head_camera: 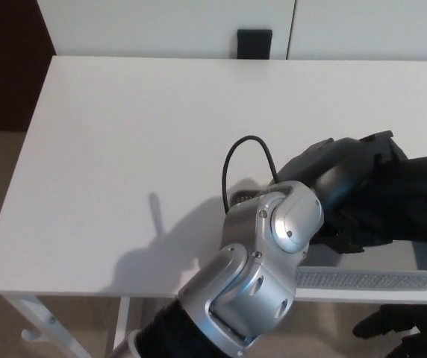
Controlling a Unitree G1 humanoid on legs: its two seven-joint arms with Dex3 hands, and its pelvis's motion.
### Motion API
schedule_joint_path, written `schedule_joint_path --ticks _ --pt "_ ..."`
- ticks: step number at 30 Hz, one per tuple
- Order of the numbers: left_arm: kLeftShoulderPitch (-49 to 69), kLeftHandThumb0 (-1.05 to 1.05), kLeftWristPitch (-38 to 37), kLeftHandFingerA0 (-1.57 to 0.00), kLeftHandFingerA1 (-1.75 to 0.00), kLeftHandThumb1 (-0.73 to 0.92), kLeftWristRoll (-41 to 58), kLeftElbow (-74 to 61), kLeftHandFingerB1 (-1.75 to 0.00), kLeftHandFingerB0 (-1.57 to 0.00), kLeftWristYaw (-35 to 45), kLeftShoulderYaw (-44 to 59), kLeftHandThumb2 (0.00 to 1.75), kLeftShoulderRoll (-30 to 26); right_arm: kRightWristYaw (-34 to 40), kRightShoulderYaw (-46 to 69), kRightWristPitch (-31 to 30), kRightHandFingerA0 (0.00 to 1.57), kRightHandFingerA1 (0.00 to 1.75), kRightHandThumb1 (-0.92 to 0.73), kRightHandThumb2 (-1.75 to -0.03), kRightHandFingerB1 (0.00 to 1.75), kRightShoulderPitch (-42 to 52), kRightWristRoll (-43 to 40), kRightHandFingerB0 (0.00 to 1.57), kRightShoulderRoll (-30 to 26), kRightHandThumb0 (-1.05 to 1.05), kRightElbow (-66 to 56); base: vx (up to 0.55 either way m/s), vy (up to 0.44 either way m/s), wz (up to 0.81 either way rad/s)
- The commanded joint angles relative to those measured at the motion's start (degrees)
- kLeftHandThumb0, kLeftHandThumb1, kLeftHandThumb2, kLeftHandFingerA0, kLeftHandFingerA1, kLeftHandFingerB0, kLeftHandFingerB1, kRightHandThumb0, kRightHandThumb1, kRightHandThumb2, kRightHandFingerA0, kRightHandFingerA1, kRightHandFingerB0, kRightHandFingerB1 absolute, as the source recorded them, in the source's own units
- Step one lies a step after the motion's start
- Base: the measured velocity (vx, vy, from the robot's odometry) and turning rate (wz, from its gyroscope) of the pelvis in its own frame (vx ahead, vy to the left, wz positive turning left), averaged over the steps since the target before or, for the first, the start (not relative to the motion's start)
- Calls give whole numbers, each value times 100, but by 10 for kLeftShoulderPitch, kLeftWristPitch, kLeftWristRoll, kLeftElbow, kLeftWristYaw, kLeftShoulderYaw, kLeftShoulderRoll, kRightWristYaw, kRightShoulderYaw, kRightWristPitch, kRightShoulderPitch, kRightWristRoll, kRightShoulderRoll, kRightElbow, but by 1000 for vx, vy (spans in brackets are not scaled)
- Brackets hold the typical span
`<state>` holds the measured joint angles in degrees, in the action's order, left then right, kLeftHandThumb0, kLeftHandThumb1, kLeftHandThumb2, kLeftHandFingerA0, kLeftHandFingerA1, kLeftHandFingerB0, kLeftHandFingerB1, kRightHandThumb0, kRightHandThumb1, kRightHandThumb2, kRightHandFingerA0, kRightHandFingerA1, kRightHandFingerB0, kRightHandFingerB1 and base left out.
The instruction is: The robot walk towards a table in front and pick up a black pencil case on the left hand side and put the pencil case into a small container on the right hand side
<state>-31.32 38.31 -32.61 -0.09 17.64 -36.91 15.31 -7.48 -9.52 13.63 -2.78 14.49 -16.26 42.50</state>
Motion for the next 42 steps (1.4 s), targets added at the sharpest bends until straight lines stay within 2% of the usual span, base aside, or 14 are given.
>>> schedule_joint_path --ticks 1,7,9,10,11,12,13,14,15,16,21,35,38,42 --pt "-3 -17 12 -98 -131 73 11 -9 -99 -78 -8 7 80 8 0 1 -3 106 57 -32 -72 52 -1 3 92 -10 -81 5 0 0 0" --pt "-1 -18 24 -100 -128 75 6 -22 -101 -79 -3 6 78 1 -2 0 -7 106 57 -33 -73 51 -1 3 93 -9 -83 7 0 0 0" --pt "-2 -20 25 -106 -118 76 2 -23 -81 -83 0 3 76 -7 0 0 -2 106 56 -33 -72 51 -3 3 93 -8 -83 12 0 0 0" --pt "-3 -27 25 -108 -83 72 -2 -24 -49 -69 0 0 62 -12 1 0 -2 106 56 -32 -72 51 -3 3 93 -7 -83 12 0 0 0" --pt "-4 -27 25 -108 -83 72 -7 -24 -49 -69 -1 -3 62 -15 1 0 -2 106 56 -32 -72 51 -3 3 93 -7 -83 13 0 0 0" --pt "-9 -46 37 -90 -84 50 -16 -27 -49 -39 5 -10 80 -21 1 1 -2 106 57 -31 -72 52 -4 2 93 -6 -81 16 0 0 0" --pt "-26 -58 57 -44 -48 58 -32 -25 -28 -18 30 -30 58 -39 1 1 -3 106 57 -31 -72 52 -5 1 93 -6 -81 17 0 0 0" --pt "-34 -68 71 -9 -45 46 -39 -24 -25 -1 40 -39 83 -45 2 0 0 106 57 -31 -72 52 -6 3 93 -6 -82 19 0 0 0" --pt "-48 -76 96 0 -19 49 -52 -25 -9 0 52 -54 84 -56 3 -1 3 106 56 -32 -72 51 -10 5 94 -8 -83 21 0 0 0" --pt "-53 -83 103 0 -9 52 -53 -26 0 0 55 -59 84 -62 3 -1 1 106 56 -32 -72 51 -11 5 95 -8 -83 21 0 0 0" --pt "-71 -88 121 0 -8 54 -44 -24 0 0 81 -70 89 -91 2 2 -10 107 60 -29 -72 53 -14 3 93 -7 -77 14 0 0 0" --pt "-69 -89 123 0 -4 55 -28 -42 0 0 94 -63 89 -107 1 2 -43 105 58 -30 -72 52 -11 6 90 -3 -77 -12 0 0 0" --pt "-65 -90 122 0 -4 56 -27 -82 0 0 104 -54 91 -124 3 0 -45 106 59 -29 -72 53 -8 7 91 1 -76 -14 0 0 0" --pt "-62 -90 124 0 -2 56 -23 -259 0 0 136 -1 91 -168 5 -3 -38 105 57 -31 -71 52 13 8 92 3 -79 -22 0 0 0"
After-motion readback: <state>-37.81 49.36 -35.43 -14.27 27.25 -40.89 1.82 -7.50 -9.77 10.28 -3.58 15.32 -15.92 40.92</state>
